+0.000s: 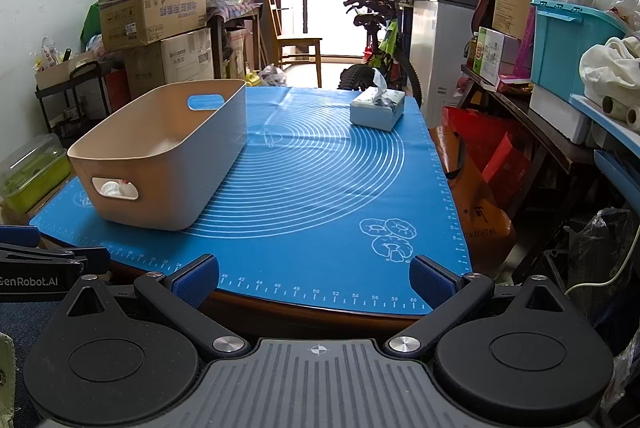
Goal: Organize rigid objects
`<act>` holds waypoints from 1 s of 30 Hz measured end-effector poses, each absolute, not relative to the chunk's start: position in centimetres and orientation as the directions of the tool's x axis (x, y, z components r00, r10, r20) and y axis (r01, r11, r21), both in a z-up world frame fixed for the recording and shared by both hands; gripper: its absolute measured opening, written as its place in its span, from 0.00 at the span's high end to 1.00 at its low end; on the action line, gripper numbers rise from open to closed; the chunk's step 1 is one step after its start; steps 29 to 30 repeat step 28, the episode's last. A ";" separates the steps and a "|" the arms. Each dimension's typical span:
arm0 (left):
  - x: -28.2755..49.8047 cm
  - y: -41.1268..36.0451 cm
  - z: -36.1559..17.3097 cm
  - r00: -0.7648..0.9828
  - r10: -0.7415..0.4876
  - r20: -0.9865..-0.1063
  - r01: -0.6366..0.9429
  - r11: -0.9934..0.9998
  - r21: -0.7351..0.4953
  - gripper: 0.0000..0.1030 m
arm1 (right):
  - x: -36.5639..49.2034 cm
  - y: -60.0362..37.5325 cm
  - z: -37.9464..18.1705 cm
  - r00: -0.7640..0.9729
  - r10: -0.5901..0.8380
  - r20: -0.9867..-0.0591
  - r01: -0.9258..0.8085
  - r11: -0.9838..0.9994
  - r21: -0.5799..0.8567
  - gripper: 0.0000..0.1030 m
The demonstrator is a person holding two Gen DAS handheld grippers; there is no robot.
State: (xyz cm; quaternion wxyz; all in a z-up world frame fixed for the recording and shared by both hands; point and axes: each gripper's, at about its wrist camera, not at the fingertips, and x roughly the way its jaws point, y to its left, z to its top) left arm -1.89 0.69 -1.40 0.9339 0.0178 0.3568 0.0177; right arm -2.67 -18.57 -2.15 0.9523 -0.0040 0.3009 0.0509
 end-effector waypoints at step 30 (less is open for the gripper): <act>-1.9 0.8 -1.5 0.740 0.051 -0.671 -0.023 0.998 0.051 0.14 | -2.9 -18.8 -2.6 0.810 0.092 -0.579 -0.095 0.995 0.026 0.03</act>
